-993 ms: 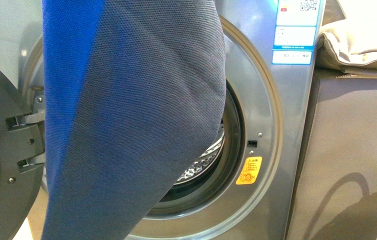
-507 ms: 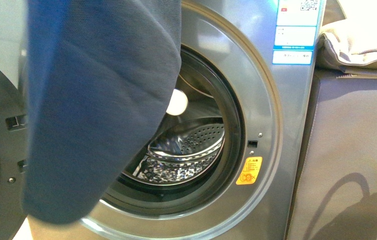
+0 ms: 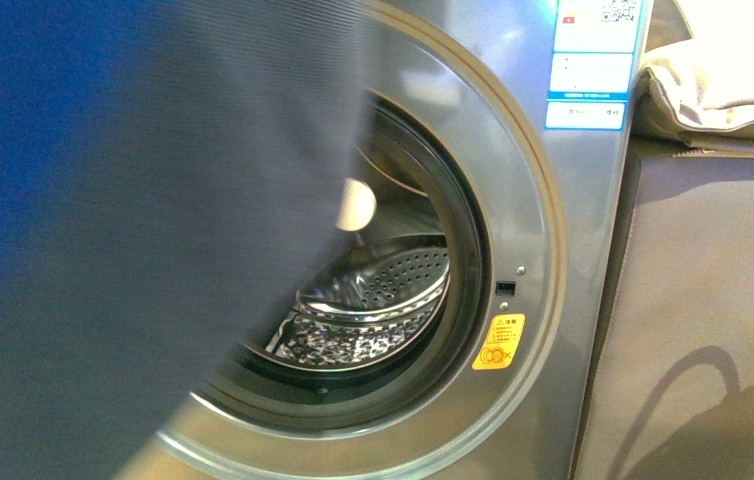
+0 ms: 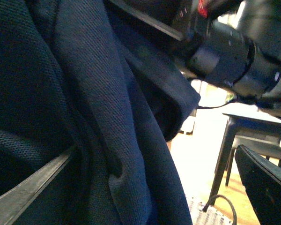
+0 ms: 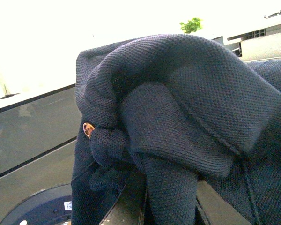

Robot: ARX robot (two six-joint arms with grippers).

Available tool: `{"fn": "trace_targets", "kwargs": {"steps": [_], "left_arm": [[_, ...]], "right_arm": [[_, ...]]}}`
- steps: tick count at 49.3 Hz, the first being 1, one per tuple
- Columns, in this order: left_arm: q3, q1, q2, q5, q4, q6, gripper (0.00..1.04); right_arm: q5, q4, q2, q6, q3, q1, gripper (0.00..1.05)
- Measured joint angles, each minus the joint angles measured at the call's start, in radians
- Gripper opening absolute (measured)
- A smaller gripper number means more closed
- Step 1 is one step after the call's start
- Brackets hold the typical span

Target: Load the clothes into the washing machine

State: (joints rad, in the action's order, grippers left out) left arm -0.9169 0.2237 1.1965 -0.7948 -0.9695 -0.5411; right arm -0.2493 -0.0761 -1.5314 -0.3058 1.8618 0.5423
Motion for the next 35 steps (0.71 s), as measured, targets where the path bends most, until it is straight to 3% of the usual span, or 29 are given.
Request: {"fn": "trace_targets", "kwargs": {"steps": [8, 15, 24, 35], "left_arm": [[-0.023, 0.074, 0.012, 0.057, 0.120, 0.175, 0.98], [-0.090, 0.108, 0.059, 0.217, 0.202, 0.295, 0.98], [-0.154, 0.135, 0.120, 0.381, 0.188, 0.352, 0.98], [-0.174, 0.161, 0.137, 0.413, 0.160, 0.328, 0.98]], "right_arm": [[0.001, 0.000, 0.000, 0.006, 0.000, 0.000, 0.13], [0.005, 0.000, 0.000, 0.007, 0.000, 0.000, 0.13], [0.008, 0.000, 0.000, 0.007, 0.000, -0.001, 0.12], [0.008, 0.000, 0.000, 0.006, 0.000, -0.001, 0.12]]}}
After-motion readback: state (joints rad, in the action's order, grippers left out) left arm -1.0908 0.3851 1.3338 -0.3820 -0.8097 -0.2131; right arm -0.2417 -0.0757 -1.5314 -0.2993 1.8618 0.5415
